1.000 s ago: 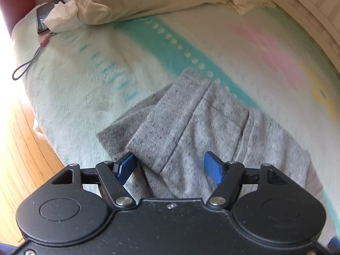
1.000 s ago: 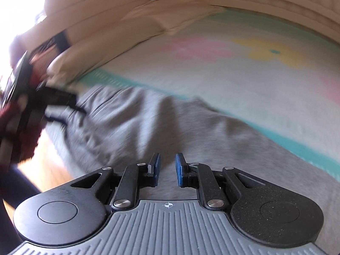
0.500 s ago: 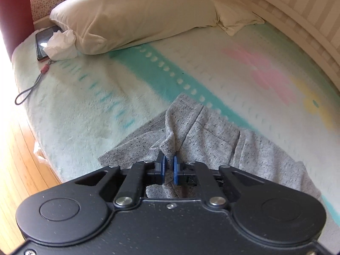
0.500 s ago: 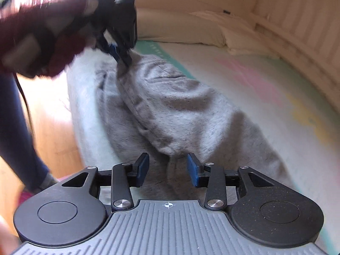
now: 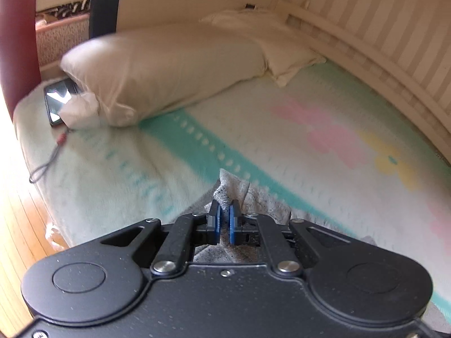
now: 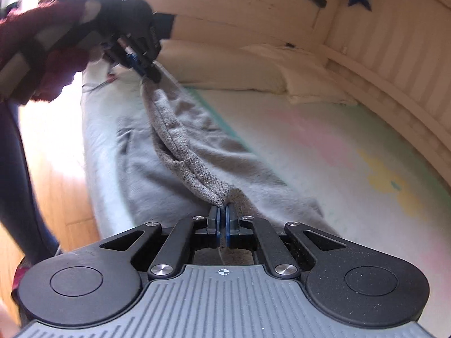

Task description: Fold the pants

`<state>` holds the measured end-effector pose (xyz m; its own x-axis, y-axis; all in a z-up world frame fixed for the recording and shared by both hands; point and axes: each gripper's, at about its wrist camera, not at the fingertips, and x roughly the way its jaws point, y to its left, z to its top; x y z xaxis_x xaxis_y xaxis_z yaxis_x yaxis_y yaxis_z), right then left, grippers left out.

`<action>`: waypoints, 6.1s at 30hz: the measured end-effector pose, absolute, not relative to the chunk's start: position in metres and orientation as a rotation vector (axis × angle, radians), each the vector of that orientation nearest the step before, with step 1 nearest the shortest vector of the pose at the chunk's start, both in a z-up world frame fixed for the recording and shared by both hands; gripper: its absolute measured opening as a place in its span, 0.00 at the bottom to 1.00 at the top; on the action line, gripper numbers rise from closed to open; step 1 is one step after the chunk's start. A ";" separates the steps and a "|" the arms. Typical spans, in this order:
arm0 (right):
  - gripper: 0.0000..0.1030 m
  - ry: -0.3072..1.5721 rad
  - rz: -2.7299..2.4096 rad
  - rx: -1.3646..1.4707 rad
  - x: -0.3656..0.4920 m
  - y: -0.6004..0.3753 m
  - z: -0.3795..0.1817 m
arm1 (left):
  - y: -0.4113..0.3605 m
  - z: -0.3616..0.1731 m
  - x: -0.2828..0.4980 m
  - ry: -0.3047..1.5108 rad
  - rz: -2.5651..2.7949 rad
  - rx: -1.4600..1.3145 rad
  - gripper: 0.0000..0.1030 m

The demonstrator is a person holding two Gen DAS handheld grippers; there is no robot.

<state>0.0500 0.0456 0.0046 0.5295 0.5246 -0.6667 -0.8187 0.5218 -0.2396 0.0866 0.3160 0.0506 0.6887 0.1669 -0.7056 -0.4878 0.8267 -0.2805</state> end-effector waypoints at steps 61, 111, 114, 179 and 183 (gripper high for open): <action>0.20 0.985 -0.672 0.884 0.090 -0.476 -0.041 | 0.071 -0.033 0.144 1.211 -0.189 -0.111 0.18; 0.27 0.917 0.710 -0.162 0.277 -0.050 -0.033 | 0.170 -0.023 0.192 1.208 0.032 -0.159 0.50; 0.27 0.988 0.778 -0.138 0.276 -0.048 -0.038 | 0.170 -0.021 0.198 1.214 0.035 -0.158 0.49; 0.02 0.696 0.912 -0.717 0.114 -0.004 -0.012 | 0.105 0.013 0.244 1.053 -0.019 -0.098 0.62; 0.02 0.691 0.911 -0.709 0.110 0.000 -0.013 | 0.081 0.003 0.244 1.087 -0.072 0.017 0.63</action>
<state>0.1100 -0.0001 -0.0128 0.4388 0.4500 -0.7778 -0.8703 0.4283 -0.2432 0.2439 0.0813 0.0026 0.4635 -0.0500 -0.8847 0.0667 0.9975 -0.0214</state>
